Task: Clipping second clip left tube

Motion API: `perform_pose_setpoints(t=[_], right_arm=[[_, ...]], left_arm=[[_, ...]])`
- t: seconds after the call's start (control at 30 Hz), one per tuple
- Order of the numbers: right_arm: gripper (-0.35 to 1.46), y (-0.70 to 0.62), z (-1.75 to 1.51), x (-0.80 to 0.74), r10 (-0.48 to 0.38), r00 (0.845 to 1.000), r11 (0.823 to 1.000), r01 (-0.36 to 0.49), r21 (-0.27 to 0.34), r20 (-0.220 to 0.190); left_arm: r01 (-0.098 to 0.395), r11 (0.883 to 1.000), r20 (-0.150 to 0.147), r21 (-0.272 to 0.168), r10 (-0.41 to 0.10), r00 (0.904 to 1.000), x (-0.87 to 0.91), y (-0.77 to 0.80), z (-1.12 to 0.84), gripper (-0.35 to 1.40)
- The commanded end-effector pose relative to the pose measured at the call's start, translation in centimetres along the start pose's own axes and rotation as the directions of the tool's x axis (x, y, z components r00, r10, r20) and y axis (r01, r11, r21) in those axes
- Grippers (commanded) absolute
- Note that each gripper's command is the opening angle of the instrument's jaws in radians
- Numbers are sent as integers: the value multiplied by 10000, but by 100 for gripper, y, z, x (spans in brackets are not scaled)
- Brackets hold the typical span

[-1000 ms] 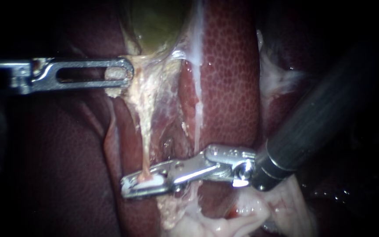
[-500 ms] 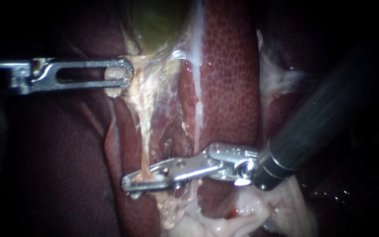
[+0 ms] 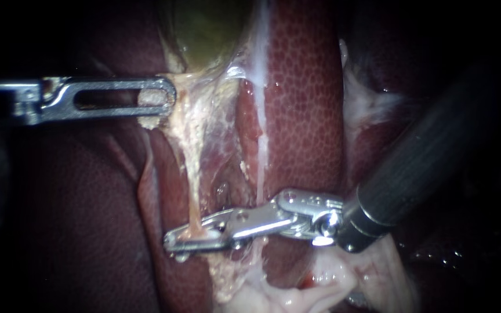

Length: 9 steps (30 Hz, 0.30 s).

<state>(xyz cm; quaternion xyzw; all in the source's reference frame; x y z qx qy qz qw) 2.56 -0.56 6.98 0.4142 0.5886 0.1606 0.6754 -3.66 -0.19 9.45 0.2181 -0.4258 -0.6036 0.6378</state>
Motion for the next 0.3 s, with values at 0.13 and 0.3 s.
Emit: perform_pose_setpoints(t=[0.13,0.3], right_arm=[[-35,-1,-1,1,6,10000,10000,-6,-5,-3],[-35,-1,-2,1,10,10000,10000,-10,-3,-5]], left_arm=[[1,10000,-2,-1,-1,10000,0,0,0,-35],[1,10000,-1,-1,-1,10000,0,0,0,-35]])
